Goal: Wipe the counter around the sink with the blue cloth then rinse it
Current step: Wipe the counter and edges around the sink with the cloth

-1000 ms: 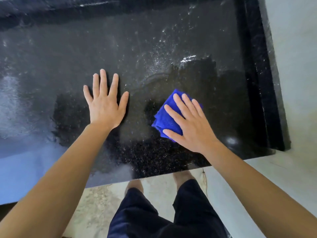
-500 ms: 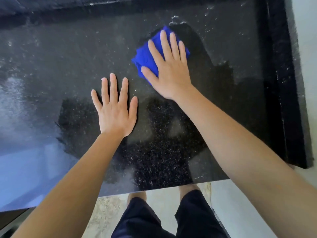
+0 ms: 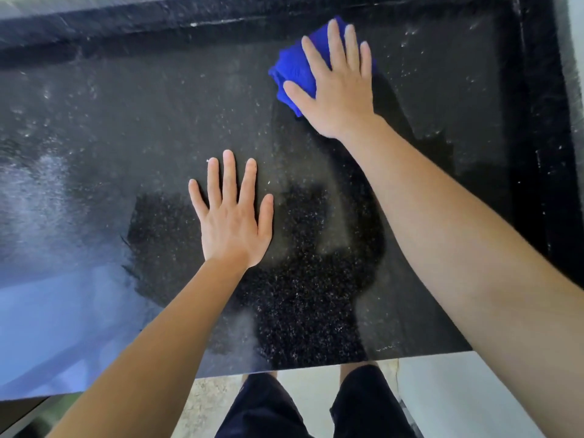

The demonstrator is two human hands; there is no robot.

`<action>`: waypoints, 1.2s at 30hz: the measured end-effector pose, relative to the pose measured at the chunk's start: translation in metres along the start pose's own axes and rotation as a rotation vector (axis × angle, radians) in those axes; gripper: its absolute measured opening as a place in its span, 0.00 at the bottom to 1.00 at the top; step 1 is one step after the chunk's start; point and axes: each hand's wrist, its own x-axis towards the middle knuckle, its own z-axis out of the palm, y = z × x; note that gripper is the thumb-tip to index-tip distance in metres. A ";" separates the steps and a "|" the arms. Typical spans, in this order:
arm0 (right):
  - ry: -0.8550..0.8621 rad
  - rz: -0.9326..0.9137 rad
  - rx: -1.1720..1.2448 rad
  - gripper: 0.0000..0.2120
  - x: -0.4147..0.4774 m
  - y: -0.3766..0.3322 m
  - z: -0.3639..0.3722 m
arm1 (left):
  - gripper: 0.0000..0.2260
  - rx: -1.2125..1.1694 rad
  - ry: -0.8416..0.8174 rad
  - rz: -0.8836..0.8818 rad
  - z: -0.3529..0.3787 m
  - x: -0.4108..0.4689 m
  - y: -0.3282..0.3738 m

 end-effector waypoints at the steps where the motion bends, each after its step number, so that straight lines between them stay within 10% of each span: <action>1: 0.002 0.054 0.003 0.36 0.012 -0.012 0.000 | 0.27 0.003 0.000 -0.001 0.000 0.000 0.000; 9: 0.022 -0.239 0.020 0.34 -0.119 0.031 0.018 | 0.28 -0.029 -0.002 -0.006 -0.001 -0.001 -0.002; 13: -0.021 -0.044 -0.005 0.34 -0.166 0.102 0.007 | 0.28 -0.019 0.000 -0.004 -0.001 0.000 0.000; 21: 0.066 0.492 0.088 0.36 0.013 0.063 -0.012 | 0.28 -0.032 0.009 -0.011 0.001 0.001 0.001; 30: 0.060 -0.253 0.070 0.33 -0.110 0.023 0.019 | 0.30 -0.027 0.000 -0.024 0.002 0.000 0.000; 36: 0.071 0.119 0.000 0.32 -0.199 0.164 0.015 | 0.33 -0.042 -0.001 -0.015 0.000 0.000 -0.001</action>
